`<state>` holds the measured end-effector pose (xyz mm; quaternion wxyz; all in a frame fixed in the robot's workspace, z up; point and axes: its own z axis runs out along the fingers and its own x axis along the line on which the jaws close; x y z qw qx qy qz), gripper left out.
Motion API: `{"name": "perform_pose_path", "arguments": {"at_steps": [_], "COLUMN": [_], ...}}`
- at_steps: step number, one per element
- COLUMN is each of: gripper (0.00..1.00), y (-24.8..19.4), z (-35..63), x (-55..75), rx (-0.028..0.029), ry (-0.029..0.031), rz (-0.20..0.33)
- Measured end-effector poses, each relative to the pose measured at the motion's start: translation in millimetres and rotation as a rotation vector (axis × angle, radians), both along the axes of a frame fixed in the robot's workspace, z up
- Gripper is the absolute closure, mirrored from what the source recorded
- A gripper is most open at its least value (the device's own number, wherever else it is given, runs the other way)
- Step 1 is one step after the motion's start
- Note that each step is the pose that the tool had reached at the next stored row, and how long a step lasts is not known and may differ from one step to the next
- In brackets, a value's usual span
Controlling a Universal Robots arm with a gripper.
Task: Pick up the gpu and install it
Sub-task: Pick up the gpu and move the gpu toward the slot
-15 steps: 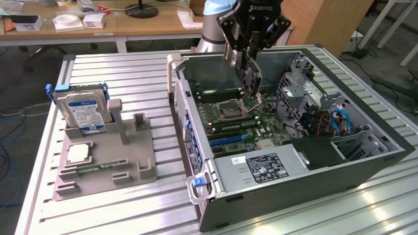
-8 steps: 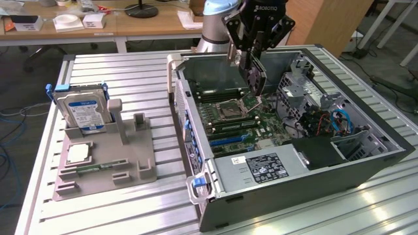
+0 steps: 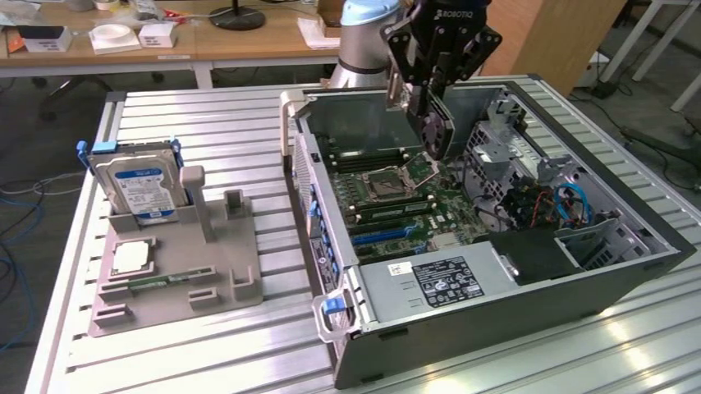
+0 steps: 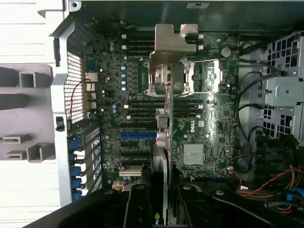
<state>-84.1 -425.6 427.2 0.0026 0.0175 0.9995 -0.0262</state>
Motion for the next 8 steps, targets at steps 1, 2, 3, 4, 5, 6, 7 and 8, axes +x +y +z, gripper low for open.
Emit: {"name": "perform_pose_path", "arguments": {"at_steps": [1, 2, 3, 4, 5, 6, 7, 8], "gripper": [0.74, 0.74, 0.74, 0.74, 0.74, 0.74, 0.74, 0.74], "y": [0.0, 0.0, 0.0, 0.0, 0.0, 0.0, 0.0, 0.0], "z": [0.0, 0.0, 0.0, 0.0, 0.0, -0.1, -0.1, -0.1], "x": [1.2, 2.4, 3.6, 5.0, 6.4, 7.8, 9.3, 10.8], "rx": [-0.0001, -0.0001, 0.0, 0.0, 0.0, -0.0001, -0.0001, -0.0001], "ry": [0.0, 0.0, 0.0, 0.0001, 0.0001, 0.0001, 0.0001, 0.0001], "rz": [0.0, 0.0, 0.0, 0.0, 0.0, 0.0, 0.0, 0.0]}}
